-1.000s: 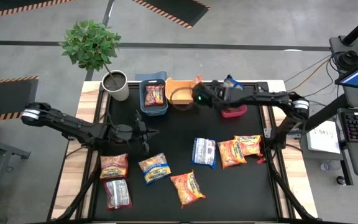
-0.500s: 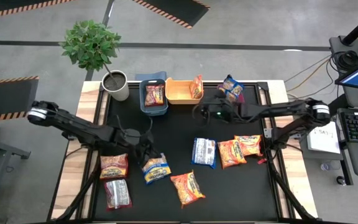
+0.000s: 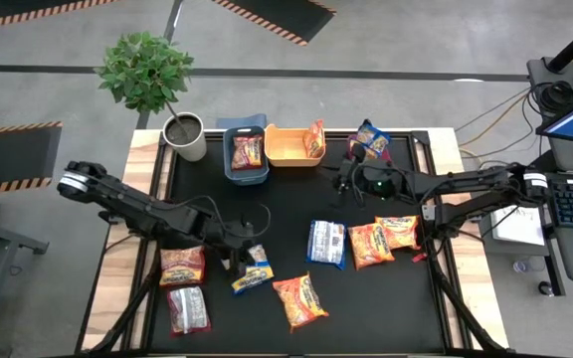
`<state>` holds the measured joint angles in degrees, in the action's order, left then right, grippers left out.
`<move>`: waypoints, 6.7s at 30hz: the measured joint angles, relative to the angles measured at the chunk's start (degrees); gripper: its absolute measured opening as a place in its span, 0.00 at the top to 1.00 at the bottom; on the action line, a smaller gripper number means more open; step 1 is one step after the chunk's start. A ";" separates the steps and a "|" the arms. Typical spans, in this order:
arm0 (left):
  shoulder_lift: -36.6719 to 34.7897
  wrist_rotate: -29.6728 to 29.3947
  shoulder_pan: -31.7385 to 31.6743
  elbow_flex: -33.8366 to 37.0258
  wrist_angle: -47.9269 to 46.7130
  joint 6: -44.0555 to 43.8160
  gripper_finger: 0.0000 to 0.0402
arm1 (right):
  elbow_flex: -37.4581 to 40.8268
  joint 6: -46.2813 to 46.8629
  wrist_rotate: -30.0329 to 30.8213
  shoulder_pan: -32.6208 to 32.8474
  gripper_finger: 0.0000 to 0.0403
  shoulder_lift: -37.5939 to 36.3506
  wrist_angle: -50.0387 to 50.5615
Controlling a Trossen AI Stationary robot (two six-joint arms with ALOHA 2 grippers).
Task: Sort Maruchan noodles
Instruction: Put the blue noodle pack into the red bin
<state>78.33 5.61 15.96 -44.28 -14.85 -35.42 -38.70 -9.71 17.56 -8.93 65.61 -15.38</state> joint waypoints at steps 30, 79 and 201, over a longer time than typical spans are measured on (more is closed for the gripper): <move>10.14 -4.04 0.75 -3.28 -11.17 0.35 0.42 | 0.24 0.04 -0.07 -0.27 0.81 0.21 0.13; 9.15 -27.77 -9.64 0.03 9.06 24.60 1.00 | 0.26 11.57 -3.19 -0.22 0.81 1.61 0.14; -21.59 -12.63 -7.15 17.74 27.48 33.00 0.83 | -41.92 3.90 9.83 -3.52 0.85 12.19 79.12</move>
<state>56.74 -7.03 8.82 -26.55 12.63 -2.42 -80.62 -5.82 27.39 -12.44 77.80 63.74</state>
